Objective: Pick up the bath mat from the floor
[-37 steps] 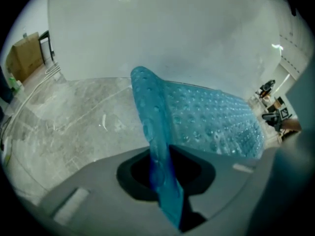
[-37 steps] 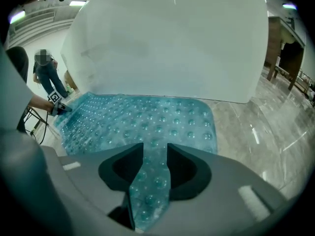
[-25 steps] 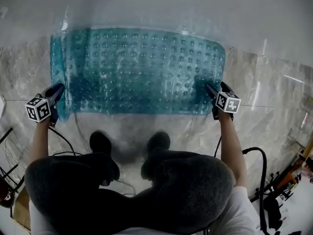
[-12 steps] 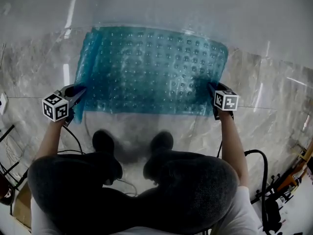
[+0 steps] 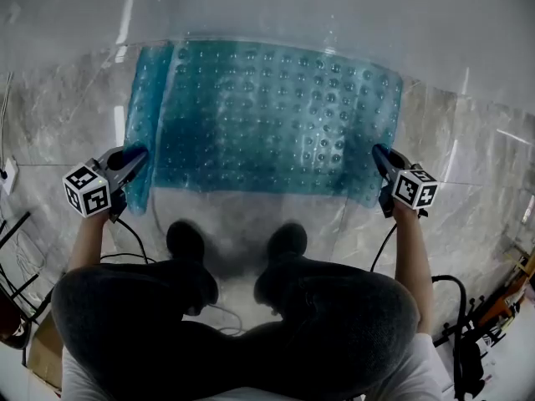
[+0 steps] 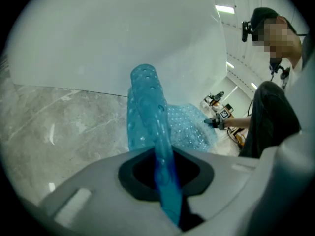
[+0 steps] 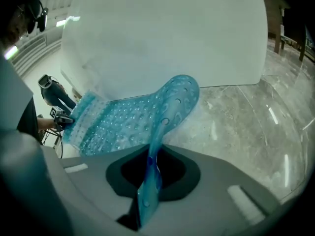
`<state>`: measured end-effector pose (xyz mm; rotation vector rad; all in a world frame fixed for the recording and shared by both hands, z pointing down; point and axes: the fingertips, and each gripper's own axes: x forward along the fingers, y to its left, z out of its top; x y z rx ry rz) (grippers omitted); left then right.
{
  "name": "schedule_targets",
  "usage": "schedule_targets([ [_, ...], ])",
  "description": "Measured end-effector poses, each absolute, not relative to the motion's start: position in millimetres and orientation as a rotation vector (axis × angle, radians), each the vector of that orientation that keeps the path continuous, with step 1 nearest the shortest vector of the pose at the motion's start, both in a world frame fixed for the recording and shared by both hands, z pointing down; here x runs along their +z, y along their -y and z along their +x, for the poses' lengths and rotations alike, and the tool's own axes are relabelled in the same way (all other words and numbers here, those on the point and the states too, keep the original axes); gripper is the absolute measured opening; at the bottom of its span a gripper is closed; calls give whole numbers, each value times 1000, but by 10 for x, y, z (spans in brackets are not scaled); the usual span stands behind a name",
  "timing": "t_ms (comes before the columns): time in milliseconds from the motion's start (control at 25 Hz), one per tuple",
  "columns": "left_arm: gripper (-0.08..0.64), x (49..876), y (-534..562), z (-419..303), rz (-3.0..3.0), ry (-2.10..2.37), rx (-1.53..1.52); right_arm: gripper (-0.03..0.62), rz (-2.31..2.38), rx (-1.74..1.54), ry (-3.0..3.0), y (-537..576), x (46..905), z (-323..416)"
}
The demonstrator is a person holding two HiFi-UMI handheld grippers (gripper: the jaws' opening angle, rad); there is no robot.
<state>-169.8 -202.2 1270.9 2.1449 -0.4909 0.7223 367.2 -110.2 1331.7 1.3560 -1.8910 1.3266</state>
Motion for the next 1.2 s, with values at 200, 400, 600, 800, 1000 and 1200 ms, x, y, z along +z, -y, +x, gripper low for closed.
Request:
schedule_targets([
  [200, 40, 12372, 2170, -1886, 2147, 541, 629, 29, 1340, 1363, 1991, 1097, 12927, 3570],
  [400, 44, 11961, 2243, -1866, 2155, 543, 518, 26, 1323, 1410, 2106, 1165, 12478, 3306],
  [600, 35, 11505, 2200, -1731, 2150, 550, 513, 25, 1334, 1428, 2171, 1168, 11885, 3109],
  [800, 32, 10641, 2133, -1824, 2154, 570, 510, 24, 1360, 1429, 2165, 1100, 10951, 2845],
  [1000, 32, 9506, 2038, -1626, 2172, 558, 521, 25, 1404, 1459, 2153, 1062, 9834, 2858],
  [1200, 34, 8122, 1788, -1601, 2209, 521, 512, 25, 1403, 1504, 2204, 927, 8448, 2600],
])
